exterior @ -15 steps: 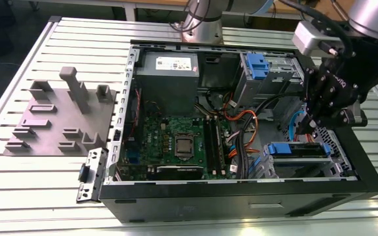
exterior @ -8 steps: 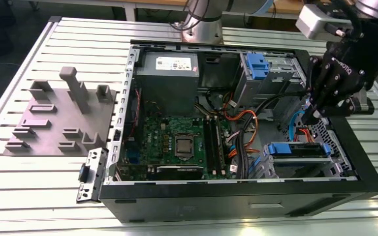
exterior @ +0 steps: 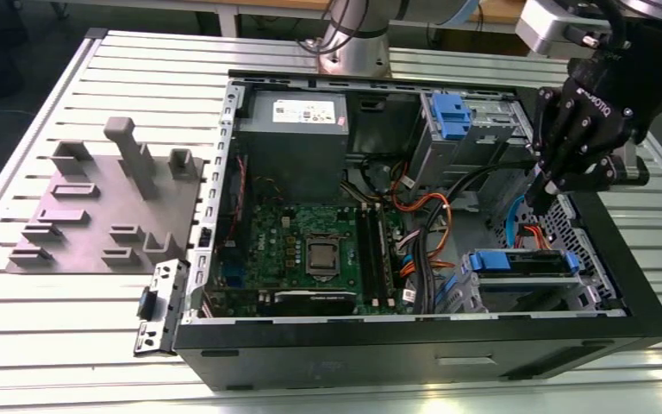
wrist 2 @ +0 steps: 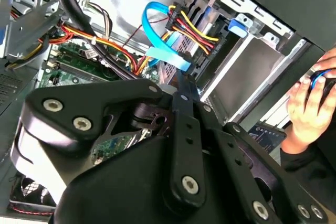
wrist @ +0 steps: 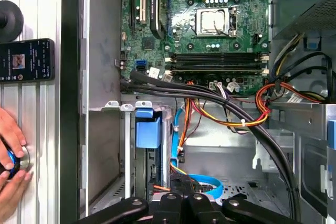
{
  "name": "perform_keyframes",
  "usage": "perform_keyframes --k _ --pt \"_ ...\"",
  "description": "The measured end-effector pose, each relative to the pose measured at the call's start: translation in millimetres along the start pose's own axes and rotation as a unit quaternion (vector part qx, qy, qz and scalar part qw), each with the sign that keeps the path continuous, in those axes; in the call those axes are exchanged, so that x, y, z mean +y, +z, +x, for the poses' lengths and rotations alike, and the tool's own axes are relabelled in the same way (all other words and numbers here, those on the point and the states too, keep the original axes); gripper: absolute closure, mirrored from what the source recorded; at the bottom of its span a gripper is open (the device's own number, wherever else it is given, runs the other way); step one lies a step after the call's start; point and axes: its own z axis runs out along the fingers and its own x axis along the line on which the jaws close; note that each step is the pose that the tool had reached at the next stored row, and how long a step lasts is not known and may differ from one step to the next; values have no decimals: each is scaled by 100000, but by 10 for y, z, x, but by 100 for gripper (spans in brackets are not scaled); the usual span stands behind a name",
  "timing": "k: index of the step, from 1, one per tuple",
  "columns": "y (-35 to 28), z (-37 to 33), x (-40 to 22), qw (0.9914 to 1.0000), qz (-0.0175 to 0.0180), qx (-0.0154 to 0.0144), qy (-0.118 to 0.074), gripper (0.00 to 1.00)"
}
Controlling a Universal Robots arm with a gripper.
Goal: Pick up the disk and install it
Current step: 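Insert the second disk wire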
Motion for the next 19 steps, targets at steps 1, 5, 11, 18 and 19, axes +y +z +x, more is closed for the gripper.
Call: perform_keyframes --k 1,5,11,18,19 --pt "0 0 -8 100000 -37 1 -6 89" --pt "0 -2 -49 100000 -262 6 -35 89" --pt "29 -5 -51 100000 -264 3 -35 76" --pt "94 -14 -55 100000 -264 1 -34 69" --pt "106 -15 -55 100000 -267 4 -33 69"
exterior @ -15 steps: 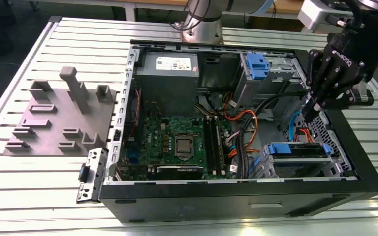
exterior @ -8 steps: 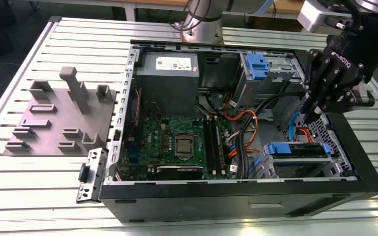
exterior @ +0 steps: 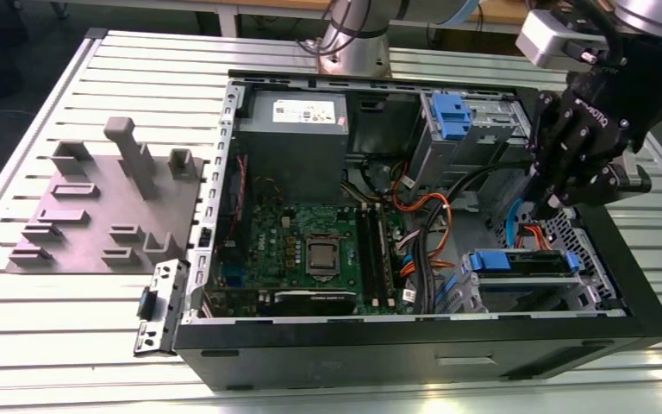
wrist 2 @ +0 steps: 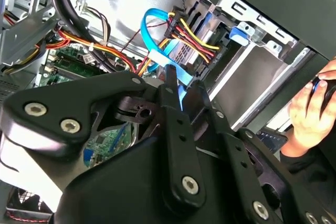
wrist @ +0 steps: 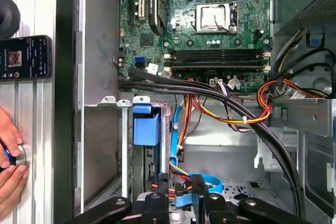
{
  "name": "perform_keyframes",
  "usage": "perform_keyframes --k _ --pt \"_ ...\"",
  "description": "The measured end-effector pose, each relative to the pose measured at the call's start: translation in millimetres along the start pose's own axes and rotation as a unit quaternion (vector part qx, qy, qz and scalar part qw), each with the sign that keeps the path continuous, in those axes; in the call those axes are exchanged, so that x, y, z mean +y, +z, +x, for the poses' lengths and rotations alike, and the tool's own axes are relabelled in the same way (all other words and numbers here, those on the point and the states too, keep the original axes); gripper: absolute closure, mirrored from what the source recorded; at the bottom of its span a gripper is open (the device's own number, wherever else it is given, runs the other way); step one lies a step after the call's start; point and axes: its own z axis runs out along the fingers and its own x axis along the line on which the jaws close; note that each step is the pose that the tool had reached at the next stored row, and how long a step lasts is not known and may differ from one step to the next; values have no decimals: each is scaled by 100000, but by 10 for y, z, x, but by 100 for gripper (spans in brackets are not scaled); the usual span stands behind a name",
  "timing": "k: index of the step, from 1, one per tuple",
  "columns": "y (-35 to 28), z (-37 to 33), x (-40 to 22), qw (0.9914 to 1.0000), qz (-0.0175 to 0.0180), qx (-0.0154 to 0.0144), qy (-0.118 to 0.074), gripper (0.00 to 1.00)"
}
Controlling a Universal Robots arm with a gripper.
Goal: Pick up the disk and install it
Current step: 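Insert the second disk wire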
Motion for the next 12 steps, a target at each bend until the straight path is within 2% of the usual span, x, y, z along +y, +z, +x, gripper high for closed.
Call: perform_keyframes --k 4,5,6,7,12 --pt "35 -5 -2 100000 3 4 1 70" --pt "38 -5 -3 100000 0 10 0 76" --pt "41 -5 -3 100000 1 12 -1 76" --pt "44 -1 -3 100000 1 7 -1 83" --pt "82 70 -4 100000 20 -29 -143 84"
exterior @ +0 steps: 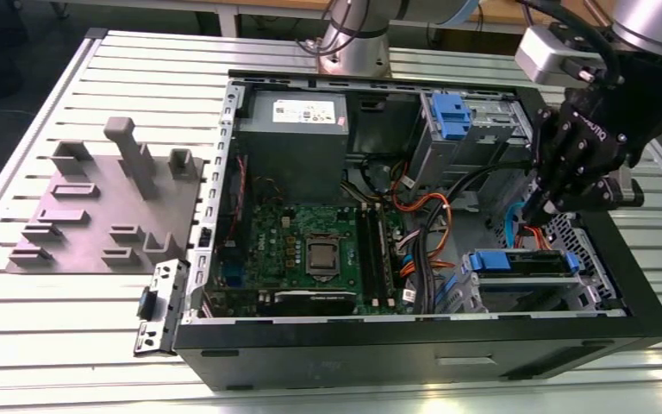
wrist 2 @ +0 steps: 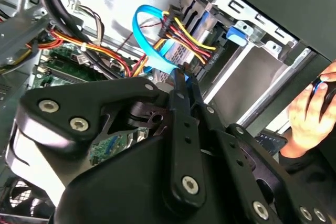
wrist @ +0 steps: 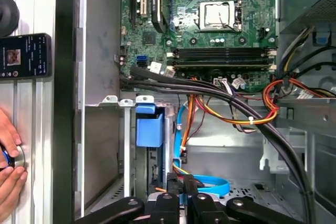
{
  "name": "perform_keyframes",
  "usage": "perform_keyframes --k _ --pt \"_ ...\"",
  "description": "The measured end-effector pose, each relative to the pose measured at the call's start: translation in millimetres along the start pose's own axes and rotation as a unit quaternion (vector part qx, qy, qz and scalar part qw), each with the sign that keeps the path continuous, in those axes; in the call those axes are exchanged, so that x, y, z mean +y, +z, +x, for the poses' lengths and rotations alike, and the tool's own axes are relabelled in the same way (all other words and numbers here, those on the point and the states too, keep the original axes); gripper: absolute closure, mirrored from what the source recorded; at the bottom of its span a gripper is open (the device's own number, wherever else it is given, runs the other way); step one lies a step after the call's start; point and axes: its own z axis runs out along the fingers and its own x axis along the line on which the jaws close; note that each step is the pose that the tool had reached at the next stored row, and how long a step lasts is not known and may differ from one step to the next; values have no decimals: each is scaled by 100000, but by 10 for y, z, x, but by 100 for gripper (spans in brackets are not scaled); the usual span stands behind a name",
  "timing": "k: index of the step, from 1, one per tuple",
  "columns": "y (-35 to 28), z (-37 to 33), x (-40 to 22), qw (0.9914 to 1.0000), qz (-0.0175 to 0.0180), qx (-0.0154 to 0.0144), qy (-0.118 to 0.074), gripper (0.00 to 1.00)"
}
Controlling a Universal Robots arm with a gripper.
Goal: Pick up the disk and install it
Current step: 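Insert the second disk wire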
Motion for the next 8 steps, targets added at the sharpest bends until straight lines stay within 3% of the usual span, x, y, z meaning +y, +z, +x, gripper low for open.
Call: perform_keyframes --k 8 --pt "83 106 65 99999 217 -409 -127 84"
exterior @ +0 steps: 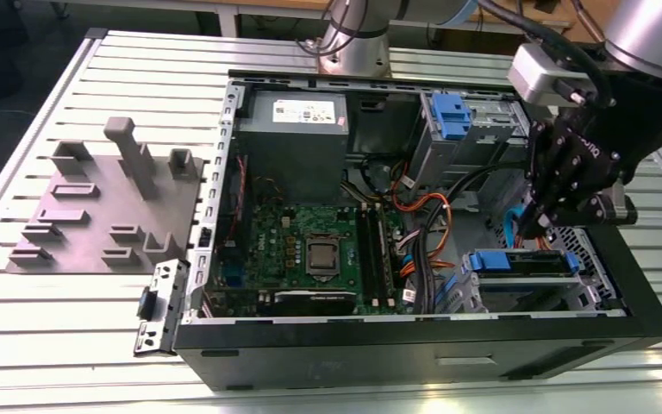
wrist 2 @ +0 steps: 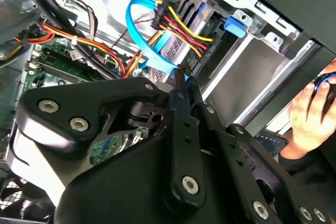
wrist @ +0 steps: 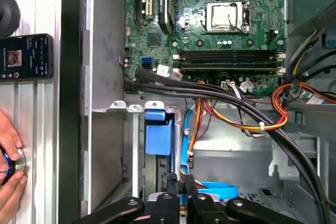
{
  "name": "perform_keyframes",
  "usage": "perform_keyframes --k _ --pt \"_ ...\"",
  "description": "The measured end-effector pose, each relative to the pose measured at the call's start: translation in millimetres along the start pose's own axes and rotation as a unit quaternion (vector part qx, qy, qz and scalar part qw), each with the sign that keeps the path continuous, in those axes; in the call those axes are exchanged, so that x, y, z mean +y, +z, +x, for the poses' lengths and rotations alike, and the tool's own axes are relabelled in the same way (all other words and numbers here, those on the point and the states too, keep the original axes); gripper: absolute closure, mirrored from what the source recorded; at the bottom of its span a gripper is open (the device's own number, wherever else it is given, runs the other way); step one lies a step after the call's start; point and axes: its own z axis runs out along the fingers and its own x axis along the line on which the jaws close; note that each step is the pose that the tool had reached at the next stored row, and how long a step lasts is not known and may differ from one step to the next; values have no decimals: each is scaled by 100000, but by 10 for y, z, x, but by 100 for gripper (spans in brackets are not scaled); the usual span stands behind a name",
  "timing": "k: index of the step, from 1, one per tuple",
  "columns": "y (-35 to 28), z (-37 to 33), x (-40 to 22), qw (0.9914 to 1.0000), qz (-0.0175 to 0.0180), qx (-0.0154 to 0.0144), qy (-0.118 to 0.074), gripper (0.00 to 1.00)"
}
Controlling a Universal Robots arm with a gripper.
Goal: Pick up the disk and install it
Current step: 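Insert the second disk wire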
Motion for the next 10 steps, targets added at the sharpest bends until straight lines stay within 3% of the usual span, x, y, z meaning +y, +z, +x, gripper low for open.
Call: perform_keyframes --k 3,7,9,10 --pt "44 57 2 100000 14 -231 -9 84" --pt "72 75 9 99998 68 -611 -3 84" --pt "85 99 9 99993 79 -1189 -12 84" --pt "90 110 9 99986 79 -1675 -15 84"
